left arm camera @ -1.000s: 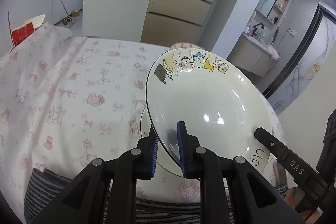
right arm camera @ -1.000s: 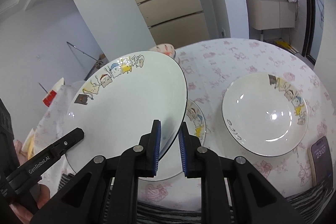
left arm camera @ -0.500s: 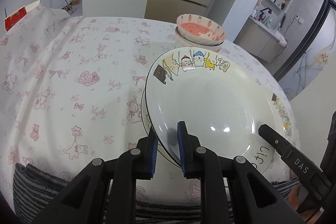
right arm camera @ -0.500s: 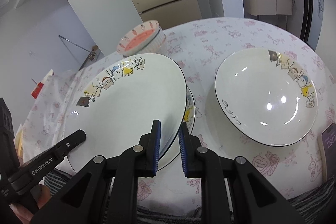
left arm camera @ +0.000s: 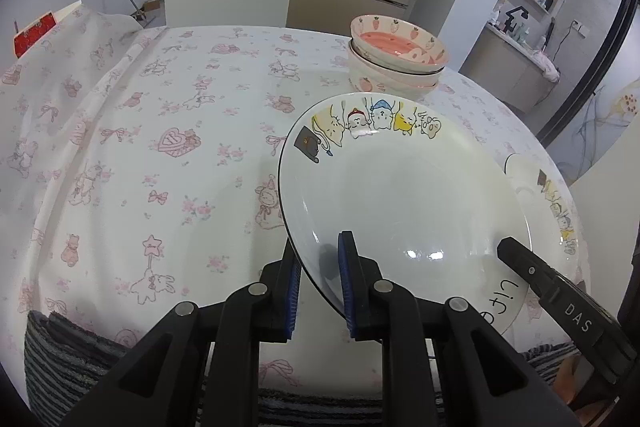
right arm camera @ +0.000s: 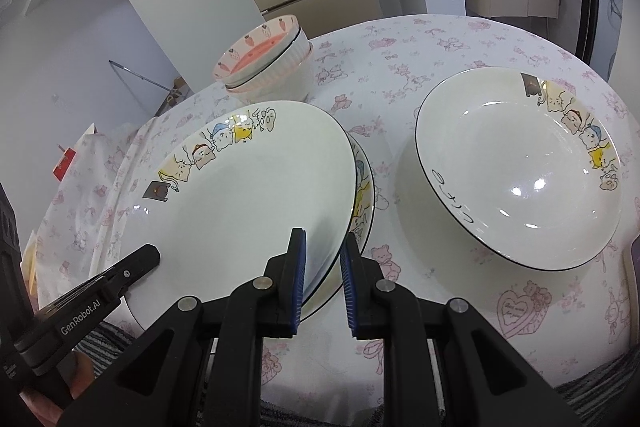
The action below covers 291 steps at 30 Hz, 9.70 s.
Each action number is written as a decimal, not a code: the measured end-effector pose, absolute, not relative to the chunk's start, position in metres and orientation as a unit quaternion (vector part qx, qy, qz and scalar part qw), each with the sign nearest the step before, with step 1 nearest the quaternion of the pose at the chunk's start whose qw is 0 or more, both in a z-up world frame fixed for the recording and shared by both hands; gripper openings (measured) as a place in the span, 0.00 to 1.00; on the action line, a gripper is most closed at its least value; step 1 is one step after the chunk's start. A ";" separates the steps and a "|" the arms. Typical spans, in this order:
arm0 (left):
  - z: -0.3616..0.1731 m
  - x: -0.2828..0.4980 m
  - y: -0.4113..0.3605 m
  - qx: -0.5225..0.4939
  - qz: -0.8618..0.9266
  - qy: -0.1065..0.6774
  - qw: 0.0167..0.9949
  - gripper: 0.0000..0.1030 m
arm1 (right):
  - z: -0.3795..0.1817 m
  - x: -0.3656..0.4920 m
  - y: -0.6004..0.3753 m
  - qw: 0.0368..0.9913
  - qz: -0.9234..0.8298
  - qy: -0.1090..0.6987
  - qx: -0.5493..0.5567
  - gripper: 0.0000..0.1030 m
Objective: Organize plates and bowls
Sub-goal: 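Lower the held plate onto the other cartoon plate with both grippers, then open both grippers to release the stacked plate, then lift both grippers away and move toward the deep cartoon-rimmed plate, then close the left gripper on the deep plate rim while the right gripper grips it, then lift the deep cartoon plate off the table with both grippers, then carry the deep plate over the stacked cartoon plates with both grippers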
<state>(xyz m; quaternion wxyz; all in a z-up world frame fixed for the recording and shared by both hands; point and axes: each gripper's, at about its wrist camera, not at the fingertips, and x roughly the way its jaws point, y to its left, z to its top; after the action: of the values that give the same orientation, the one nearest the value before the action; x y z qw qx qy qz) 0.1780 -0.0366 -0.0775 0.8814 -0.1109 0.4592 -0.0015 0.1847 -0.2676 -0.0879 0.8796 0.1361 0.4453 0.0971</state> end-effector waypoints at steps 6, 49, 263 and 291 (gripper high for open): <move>-0.079 0.176 -0.039 -0.094 0.010 0.454 0.886 0.19 | -0.092 0.184 -0.264 0.878 0.093 0.451 0.130 0.16; -0.096 0.185 -0.056 -0.024 0.032 0.450 0.892 0.20 | -0.098 0.175 -0.259 0.895 0.062 0.433 0.086 0.21; -0.056 0.146 -0.006 -0.198 -0.037 0.420 0.885 0.25 | -0.066 0.163 -0.229 0.895 0.066 0.407 0.169 0.19; -0.072 0.155 -0.012 -0.168 -0.019 0.422 0.891 0.25 | -0.099 0.174 -0.216 0.882 0.051 0.446 0.144 0.21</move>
<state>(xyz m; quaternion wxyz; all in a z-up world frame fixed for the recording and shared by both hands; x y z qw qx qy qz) 0.1550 -0.0119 -0.0724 0.8908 -0.1675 0.4218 -0.0190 0.1737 -0.2161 -0.0990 0.8817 0.1439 0.4465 0.0510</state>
